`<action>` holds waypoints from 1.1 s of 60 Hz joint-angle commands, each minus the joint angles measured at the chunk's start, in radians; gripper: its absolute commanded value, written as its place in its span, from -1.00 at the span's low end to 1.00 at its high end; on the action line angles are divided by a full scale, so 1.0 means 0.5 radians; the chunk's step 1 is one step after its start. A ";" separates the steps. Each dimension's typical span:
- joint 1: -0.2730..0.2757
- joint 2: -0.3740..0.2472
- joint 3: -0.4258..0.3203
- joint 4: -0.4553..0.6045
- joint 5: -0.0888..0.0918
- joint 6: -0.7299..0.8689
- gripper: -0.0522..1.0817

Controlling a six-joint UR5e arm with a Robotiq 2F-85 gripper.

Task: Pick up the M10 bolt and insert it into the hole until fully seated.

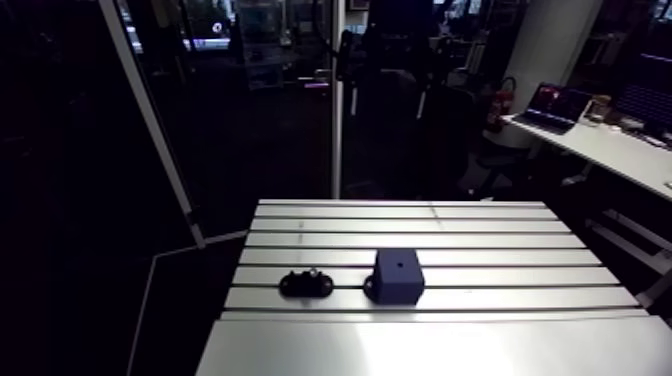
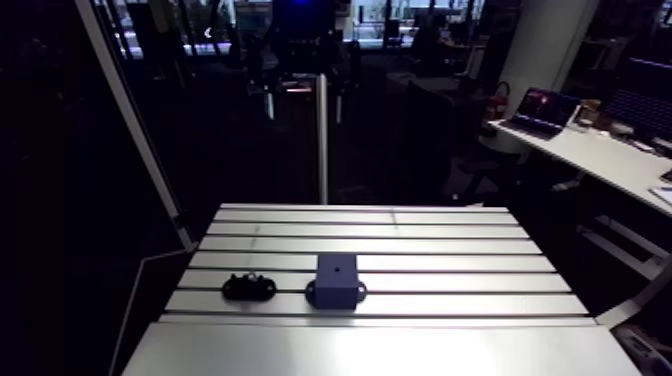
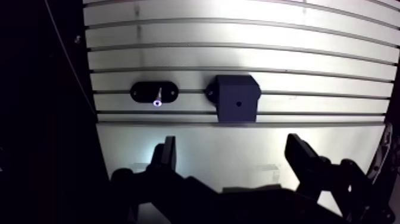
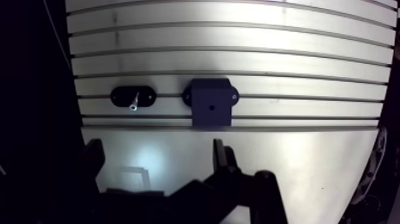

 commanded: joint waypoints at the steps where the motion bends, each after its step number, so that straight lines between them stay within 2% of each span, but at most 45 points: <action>1: -0.002 -0.007 0.012 -0.003 -0.011 0.000 -0.90; 13: 0.001 -0.043 0.054 -0.014 -0.008 0.004 -0.90; 34: 0.001 -0.099 0.156 -0.202 0.001 0.004 -0.90; 41: 0.001 -0.097 0.127 -0.202 -0.019 0.000 -0.90; 66: -0.002 -0.100 0.007 -0.152 -0.014 -0.003 -0.90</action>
